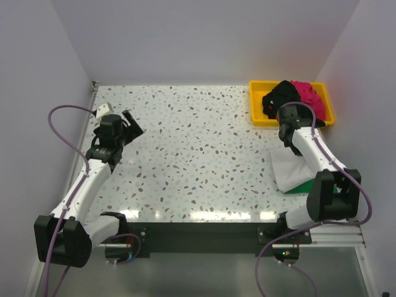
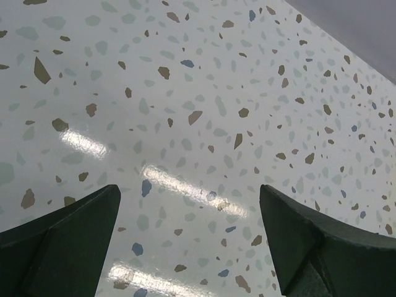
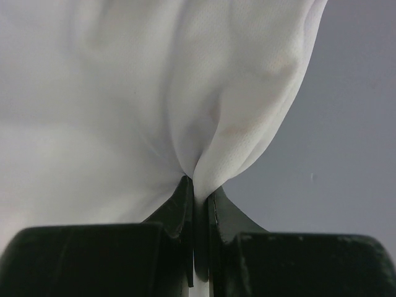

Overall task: Fold and stack the t-shirts
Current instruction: Neatly place the folded tshirt to the corner

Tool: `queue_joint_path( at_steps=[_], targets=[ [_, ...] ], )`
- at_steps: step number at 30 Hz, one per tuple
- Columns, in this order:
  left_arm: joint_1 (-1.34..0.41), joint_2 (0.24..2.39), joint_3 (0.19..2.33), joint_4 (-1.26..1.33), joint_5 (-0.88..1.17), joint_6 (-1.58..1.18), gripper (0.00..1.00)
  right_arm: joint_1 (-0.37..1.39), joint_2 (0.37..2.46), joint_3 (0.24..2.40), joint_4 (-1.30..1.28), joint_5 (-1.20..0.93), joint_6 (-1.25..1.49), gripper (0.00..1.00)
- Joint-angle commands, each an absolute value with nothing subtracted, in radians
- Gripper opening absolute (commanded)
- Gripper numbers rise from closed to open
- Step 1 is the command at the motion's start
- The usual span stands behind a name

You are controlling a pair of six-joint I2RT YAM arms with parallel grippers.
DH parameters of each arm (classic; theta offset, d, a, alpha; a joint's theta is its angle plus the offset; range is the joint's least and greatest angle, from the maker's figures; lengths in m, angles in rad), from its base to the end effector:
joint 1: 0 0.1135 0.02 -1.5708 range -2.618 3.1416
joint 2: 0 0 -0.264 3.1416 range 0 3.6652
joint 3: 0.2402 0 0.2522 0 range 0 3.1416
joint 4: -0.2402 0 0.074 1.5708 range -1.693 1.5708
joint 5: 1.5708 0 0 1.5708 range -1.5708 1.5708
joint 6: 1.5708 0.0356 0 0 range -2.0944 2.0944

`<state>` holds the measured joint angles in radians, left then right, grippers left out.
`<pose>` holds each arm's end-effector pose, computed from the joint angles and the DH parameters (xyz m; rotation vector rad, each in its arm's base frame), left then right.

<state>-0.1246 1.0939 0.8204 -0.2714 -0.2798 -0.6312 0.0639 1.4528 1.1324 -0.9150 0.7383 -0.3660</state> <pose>0.2428 -0.0205 0.2836 -0.6841 1.9815 -0.1608 0.2743 -0.0065 0.2607 -0.4058 2.6931 -1.1087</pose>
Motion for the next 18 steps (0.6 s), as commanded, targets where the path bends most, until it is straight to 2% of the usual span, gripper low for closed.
queue_joint_path(
  at_steps=[1, 8, 10, 12, 13, 14, 18],
  targets=[
    [-0.117, 1.077, 0.810, -0.244, -0.305, -0.607, 1.00, 0.015, 1.506, 1.132, -0.790, 0.772, -0.419, 0.00],
    [-0.117, 1.089, 0.813, -0.249, -0.317, -0.606, 1.00, -0.078, 1.641, 1.147, -0.785, 0.833, -0.354, 0.00],
    [-0.117, 1.094, 0.813, -0.252, -0.321, -0.606, 1.00, -0.084, 1.651, 1.149, -0.782, 0.836, -0.344, 0.03],
    [-0.118, 1.097, 0.818, -0.252, -0.325, -0.607, 1.00, -0.087, 1.652, 1.157, -0.790, 0.831, -0.334, 0.24],
    [-0.117, 1.098, 0.816, -0.252, -0.327, -0.607, 1.00, -0.089, 1.651, 1.160, -0.795, 0.834, -0.321, 0.39],
    [-0.117, 1.101, 0.816, -0.252, -0.327, -0.607, 1.00, -0.089, 1.646, 1.161, -0.796, 0.842, -0.316, 0.69],
    [-0.115, 1.101, 0.816, -0.252, -0.322, -0.611, 1.00, -0.089, 1.625, 1.181, -0.819, 0.836, -0.266, 0.89]
  ],
)
